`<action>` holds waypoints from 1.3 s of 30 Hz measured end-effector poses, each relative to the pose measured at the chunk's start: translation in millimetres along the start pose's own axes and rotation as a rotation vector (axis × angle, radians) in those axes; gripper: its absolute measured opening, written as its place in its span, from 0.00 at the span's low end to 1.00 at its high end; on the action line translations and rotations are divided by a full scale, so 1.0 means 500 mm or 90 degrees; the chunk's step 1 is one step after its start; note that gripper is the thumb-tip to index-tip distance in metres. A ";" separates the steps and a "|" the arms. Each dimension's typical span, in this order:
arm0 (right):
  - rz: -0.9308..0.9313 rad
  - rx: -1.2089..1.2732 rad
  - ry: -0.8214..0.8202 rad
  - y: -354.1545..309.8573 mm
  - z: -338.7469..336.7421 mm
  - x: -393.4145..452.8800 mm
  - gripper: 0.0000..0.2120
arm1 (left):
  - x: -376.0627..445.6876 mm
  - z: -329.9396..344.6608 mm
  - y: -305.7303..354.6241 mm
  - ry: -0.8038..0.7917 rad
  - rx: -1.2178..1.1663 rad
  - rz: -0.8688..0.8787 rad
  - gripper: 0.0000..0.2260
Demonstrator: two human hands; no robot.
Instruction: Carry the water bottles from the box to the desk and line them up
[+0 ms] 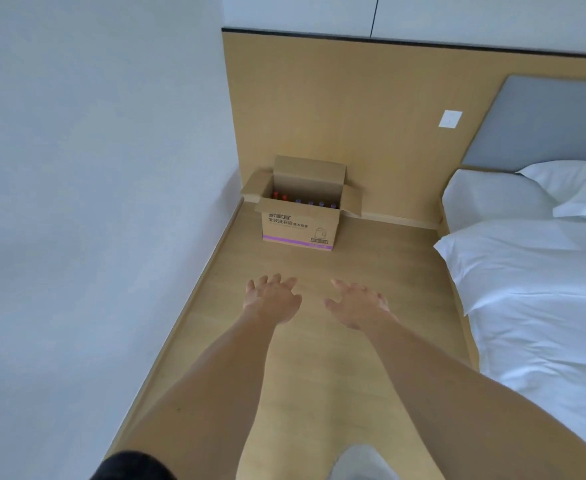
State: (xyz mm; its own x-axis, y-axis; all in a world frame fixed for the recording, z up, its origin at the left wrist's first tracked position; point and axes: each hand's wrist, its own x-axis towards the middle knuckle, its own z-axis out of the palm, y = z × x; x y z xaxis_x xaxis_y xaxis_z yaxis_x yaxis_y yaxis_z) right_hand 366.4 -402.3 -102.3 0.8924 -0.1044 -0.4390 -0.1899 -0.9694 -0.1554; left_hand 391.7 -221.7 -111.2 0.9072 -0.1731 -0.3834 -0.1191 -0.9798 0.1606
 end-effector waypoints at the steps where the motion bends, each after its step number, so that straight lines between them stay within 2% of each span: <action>1: 0.004 0.002 -0.002 -0.007 -0.010 0.023 0.31 | 0.027 -0.010 -0.006 -0.003 0.000 0.005 0.25; 13: -0.010 0.031 -0.023 -0.064 -0.126 0.415 0.33 | 0.409 -0.147 -0.056 -0.005 0.020 -0.006 0.24; 20: -0.016 0.050 -0.009 -0.059 -0.267 0.648 0.32 | 0.652 -0.276 -0.024 0.017 0.017 0.003 0.25; 26: -0.009 0.056 -0.017 -0.058 -0.326 0.779 0.30 | 0.794 -0.325 -0.009 -0.002 0.010 0.015 0.24; 33: 0.045 0.062 -0.018 -0.056 -0.384 0.944 0.31 | 0.989 -0.378 -0.004 -0.022 0.009 0.055 0.23; 39: 0.083 0.056 -0.011 -0.117 -0.455 1.126 0.31 | 1.205 -0.437 -0.054 -0.018 0.001 0.093 0.23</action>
State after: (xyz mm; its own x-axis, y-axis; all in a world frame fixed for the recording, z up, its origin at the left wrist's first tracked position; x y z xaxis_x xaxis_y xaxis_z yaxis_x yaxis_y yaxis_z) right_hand 973.2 -455.0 -139.0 0.8511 -0.2232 -0.4752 -0.3393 -0.9245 -0.1735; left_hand 1029.6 -277.4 -147.7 0.8684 -0.3167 -0.3817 -0.2499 -0.9441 0.2149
